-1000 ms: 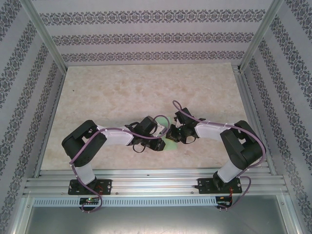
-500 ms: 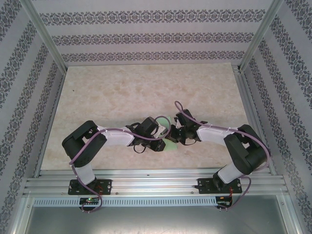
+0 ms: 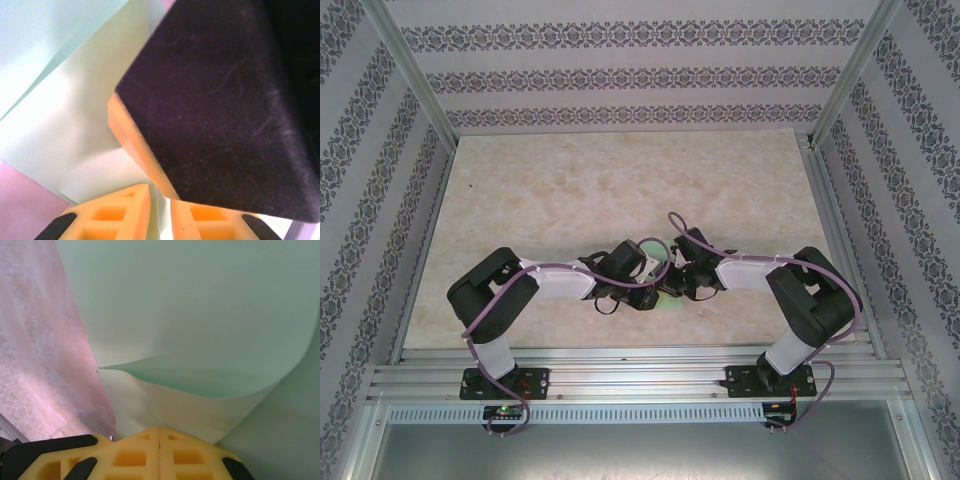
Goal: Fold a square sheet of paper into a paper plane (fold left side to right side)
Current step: Fold the triangle a second time at the center of the table.
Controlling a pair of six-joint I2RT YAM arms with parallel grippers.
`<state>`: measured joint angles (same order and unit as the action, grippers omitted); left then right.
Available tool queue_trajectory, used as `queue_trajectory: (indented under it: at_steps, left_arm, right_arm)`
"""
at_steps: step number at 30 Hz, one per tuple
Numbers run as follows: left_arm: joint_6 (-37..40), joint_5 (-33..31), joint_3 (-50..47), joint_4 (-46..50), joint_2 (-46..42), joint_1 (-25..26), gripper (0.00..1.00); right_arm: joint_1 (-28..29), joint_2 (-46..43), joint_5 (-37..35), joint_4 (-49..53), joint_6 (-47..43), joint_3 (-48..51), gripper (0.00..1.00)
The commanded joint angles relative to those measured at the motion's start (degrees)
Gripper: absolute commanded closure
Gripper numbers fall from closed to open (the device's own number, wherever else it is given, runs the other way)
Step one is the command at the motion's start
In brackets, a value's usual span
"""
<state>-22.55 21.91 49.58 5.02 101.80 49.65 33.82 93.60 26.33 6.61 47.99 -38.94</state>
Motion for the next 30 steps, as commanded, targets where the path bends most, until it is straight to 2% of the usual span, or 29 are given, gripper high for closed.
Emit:
queue_trajectory:
  at_steps: [1, 10, 23, 30]
  left_arm:
    - [3.26, -2.29, -1.79, 6.67, 1.78, 2.03, 0.78]
    - [3.11, -2.57, -2.91, 6.24, 2.35, 2.87, 0.78]
    - [2.95, -3.13, -3.62, 5.87, 1.30, 3.17, 0.78]
    - [3.11, -3.25, -3.15, 5.95, 0.16, 3.35, 0.77]
  right_arm:
    - [-2.47, 1.77, -6.21, -0.48, -4.61, 0.98, 0.94]
    - [-7.37, 2.06, -6.25, -2.26, -8.99, -0.38, 0.94]
    - [-15.00, 3.37, -7.98, 3.25, -16.62, -5.94, 0.94]
    - [-12.74, -4.64, -4.51, 5.13, -13.96, -5.37, 0.93]
